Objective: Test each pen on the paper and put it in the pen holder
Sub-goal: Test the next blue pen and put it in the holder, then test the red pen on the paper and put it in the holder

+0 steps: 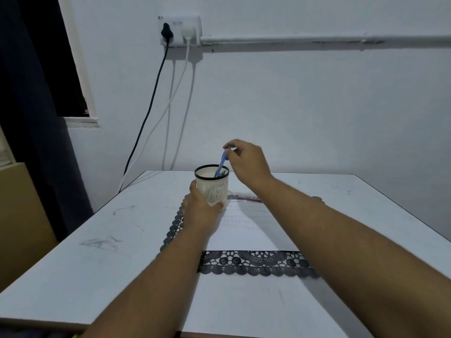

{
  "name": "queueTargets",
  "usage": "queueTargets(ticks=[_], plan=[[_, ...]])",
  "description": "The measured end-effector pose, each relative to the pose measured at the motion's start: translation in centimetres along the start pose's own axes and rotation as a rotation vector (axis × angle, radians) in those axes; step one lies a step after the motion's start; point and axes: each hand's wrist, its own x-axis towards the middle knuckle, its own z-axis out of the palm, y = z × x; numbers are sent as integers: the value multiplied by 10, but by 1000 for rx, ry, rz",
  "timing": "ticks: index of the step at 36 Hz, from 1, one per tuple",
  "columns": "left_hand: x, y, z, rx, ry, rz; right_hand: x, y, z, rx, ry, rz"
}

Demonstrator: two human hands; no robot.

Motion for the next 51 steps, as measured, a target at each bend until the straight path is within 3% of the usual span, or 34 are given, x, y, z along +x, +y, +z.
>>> queueTargets(ticks=[17, 25, 31, 33, 37, 39, 42, 45, 51], plan=[[1, -1, -1, -16, -10, 5, 3, 23, 26, -264, -227, 67], [1, -2, -3, -18, -15, -5, -7, 24, 16, -273, -220, 85], [-2, 4, -5, -11, 50, 27, -29, 45, 2, -189, -108, 127], [-5, 11, -13, -1, 190, 141, -41, 56, -3, -178, -93, 140], [-13, 30, -27, 34, 421, 567, -63, 79, -17, -235, -142, 191], [-19, 37, -24, 50, 370, 691, -76, 88, -21, -296, -186, 194], [-27, 39, -15, 170, 132, 764, -95, 97, -24, -372, -263, 192], [-30, 33, -1, 348, -146, 771, -99, 97, -27, -460, -334, 128], [-27, 16, 15, 505, -498, 658, -102, 92, -35, -584, -411, 62]])
